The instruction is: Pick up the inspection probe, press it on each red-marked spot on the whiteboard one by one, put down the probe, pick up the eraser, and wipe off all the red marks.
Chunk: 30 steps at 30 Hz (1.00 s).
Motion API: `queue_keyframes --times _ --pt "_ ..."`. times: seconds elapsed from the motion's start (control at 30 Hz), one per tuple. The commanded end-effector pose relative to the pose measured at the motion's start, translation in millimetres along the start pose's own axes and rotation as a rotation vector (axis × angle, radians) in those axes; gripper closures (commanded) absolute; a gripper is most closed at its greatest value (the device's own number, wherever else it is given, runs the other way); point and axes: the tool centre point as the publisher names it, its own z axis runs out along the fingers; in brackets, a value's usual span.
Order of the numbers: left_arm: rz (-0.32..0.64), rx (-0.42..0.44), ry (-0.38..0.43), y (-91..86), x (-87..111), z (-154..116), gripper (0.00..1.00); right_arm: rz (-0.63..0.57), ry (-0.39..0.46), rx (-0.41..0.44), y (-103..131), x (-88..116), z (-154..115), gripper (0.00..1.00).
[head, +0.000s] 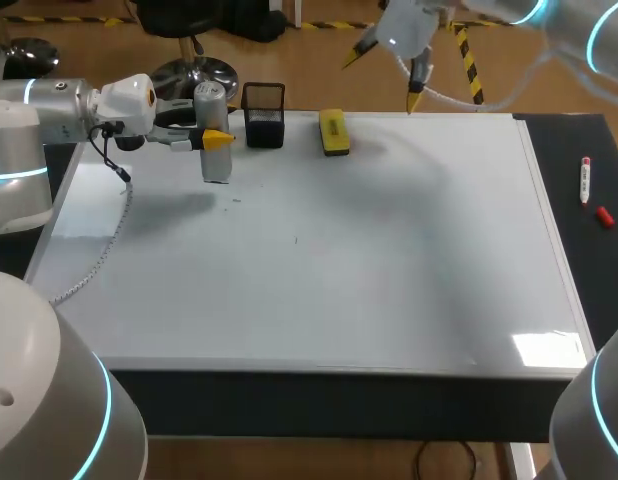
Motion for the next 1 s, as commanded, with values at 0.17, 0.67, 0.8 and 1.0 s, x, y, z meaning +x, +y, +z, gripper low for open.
queue_keyframes --times 0.17,0.67,0.8,1.0 --pt "0.001 -0.002 -0.004 -1.6 1.2 0.4 1.0 0.097 -0.107 0.032 5.7 28.6 -41.7 0.0" --pt "0.001 -0.002 -0.004 -1.6 1.2 0.4 1.0 0.339 -0.184 -0.035 -10.3 47.3 -77.7 0.0" --pt "0.001 -0.002 -0.004 -1.6 1.2 0.4 1.0 0.384 -0.187 -0.038 -12.2 47.7 -86.2 0.0" --pt "0.001 -0.002 -0.004 -1.6 1.2 0.4 1.0 0.44 -0.185 -0.029 -15.0 51.2 -97.3 0.0"
